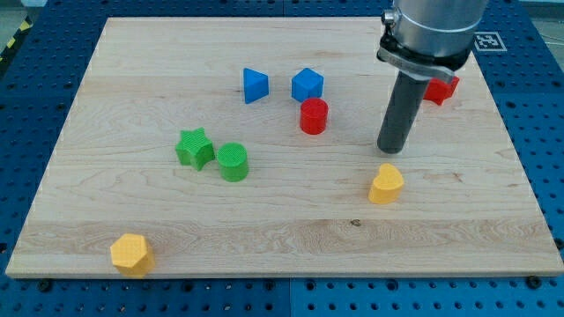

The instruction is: Push the yellow heart towards the bottom center of the board

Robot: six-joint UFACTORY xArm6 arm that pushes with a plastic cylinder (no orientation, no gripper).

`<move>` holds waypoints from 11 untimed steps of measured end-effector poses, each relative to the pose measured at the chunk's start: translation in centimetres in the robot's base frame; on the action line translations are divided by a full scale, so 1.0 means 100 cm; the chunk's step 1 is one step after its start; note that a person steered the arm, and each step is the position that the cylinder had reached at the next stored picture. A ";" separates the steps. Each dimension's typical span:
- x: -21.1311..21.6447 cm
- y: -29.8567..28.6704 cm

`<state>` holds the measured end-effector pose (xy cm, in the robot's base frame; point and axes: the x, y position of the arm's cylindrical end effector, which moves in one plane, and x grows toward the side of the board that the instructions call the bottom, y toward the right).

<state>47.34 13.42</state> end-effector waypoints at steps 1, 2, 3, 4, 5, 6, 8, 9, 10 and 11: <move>0.020 0.000; 0.020 0.000; 0.020 0.000; 0.024 -0.002; 0.033 -0.005; 0.048 -0.009; 0.073 -0.014; 0.084 -0.016; 0.090 -0.017; 0.090 -0.017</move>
